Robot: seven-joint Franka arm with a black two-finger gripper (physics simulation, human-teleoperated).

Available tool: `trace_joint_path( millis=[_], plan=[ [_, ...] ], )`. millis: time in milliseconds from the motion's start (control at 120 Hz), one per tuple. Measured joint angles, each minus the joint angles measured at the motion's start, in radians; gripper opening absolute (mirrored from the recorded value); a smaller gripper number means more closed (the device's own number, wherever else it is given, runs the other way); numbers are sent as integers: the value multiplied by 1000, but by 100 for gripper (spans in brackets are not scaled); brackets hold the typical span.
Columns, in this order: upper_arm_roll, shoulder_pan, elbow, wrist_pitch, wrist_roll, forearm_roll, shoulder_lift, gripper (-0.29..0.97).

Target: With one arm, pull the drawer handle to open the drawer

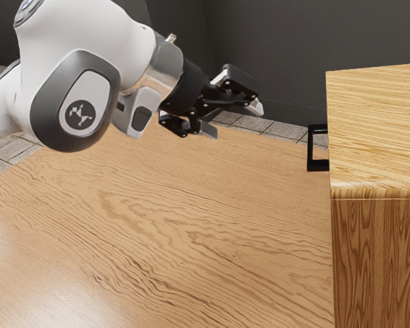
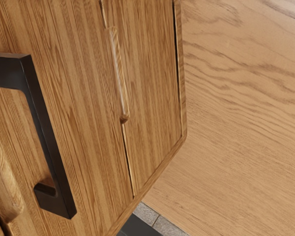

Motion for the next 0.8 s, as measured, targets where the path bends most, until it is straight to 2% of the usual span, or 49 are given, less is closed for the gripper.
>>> trace_joint_path(
  millis=[650, 800],
  plan=[
    [-20, -29, 12, 36, 40, -17, 51, 68],
    [-21, -24, 12, 37, 36, -43, 53, 60]
  ],
)
